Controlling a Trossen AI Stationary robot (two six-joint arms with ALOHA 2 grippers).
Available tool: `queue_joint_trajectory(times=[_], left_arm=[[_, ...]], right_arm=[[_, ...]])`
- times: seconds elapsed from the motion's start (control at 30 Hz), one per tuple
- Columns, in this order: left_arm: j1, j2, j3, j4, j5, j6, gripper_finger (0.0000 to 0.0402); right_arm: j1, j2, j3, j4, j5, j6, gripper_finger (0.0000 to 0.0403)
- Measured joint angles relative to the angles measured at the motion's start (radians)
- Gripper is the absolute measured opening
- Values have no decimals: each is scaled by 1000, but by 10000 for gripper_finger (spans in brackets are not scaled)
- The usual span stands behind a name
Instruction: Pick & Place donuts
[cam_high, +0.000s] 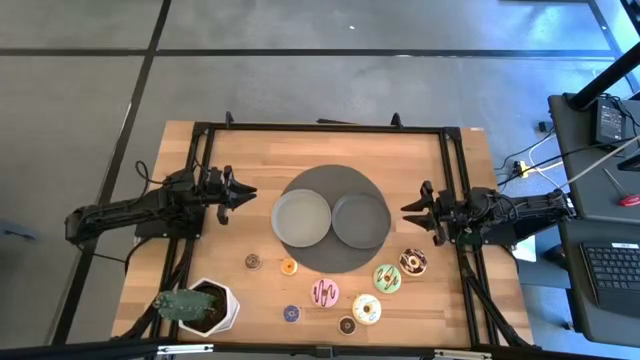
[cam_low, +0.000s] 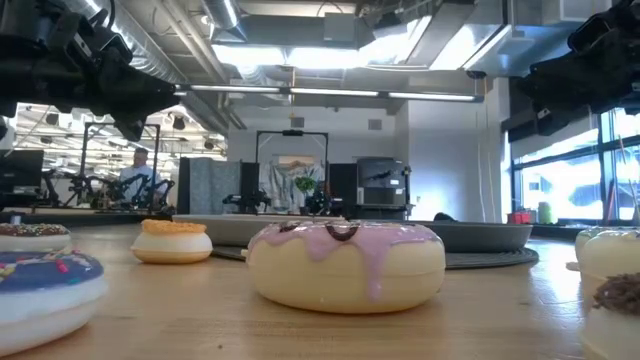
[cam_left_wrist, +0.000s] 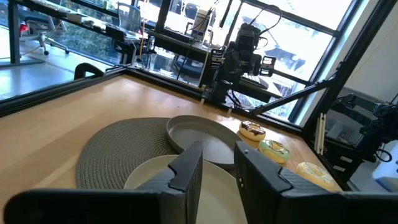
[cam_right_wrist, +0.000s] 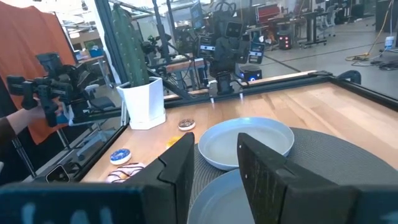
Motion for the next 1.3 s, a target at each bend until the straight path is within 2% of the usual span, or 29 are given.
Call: queue_joint_trajectory(times=[0.23, 0.37, 0.47, 0.7, 0.87, 1.0, 1.3], left_arm=[[0, 0, 0, 0, -3, 35, 88], [0, 0, 0, 0, -3, 90, 88], [0, 0, 0, 0, -3, 122, 88], [0, 0, 0, 0, -3, 106, 88], [0, 0, 0, 1, -2, 105, 88], [0, 0, 0, 0, -2, 105, 88], [0, 0, 0, 1, -1, 104, 88]], right_arm=[[0, 0, 0, 3, 20, -42, 124], [0, 0, 0, 57, 150, -177, 124], [0, 0, 0, 111, 234, -201, 124], [0, 0, 0, 138, 231, -182, 124], [0, 0, 0, 109, 182, -151, 129], [0, 0, 0, 98, 179, -125, 156], [0, 0, 0, 116, 160, -93, 245]])
